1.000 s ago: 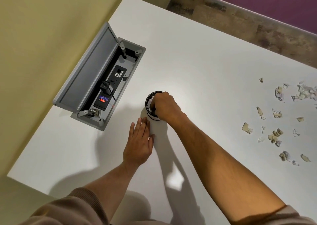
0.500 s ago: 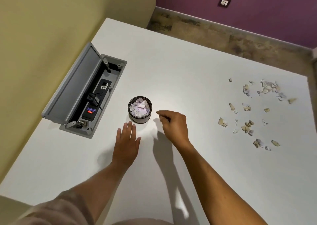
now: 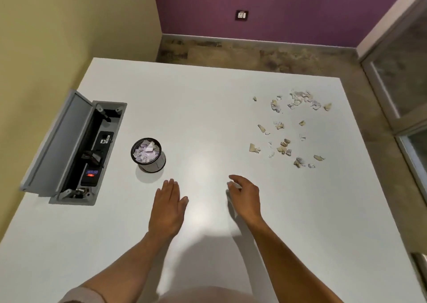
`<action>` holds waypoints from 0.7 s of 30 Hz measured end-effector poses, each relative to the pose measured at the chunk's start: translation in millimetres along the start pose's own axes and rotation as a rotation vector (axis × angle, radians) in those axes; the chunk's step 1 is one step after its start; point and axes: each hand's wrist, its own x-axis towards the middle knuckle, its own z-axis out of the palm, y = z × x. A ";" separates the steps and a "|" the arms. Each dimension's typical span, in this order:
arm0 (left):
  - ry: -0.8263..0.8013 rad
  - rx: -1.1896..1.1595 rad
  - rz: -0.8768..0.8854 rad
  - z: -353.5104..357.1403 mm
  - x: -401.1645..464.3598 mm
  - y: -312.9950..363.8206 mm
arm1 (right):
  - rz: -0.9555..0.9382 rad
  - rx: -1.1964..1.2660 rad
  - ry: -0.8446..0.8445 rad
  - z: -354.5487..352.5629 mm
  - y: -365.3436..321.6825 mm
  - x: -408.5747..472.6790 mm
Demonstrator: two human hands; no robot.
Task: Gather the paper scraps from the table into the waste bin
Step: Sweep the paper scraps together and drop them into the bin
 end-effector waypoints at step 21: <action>-0.151 0.115 0.174 59.3 49.4 153.2 | 0.088 -0.447 0.288 -172.6 144.0 28.4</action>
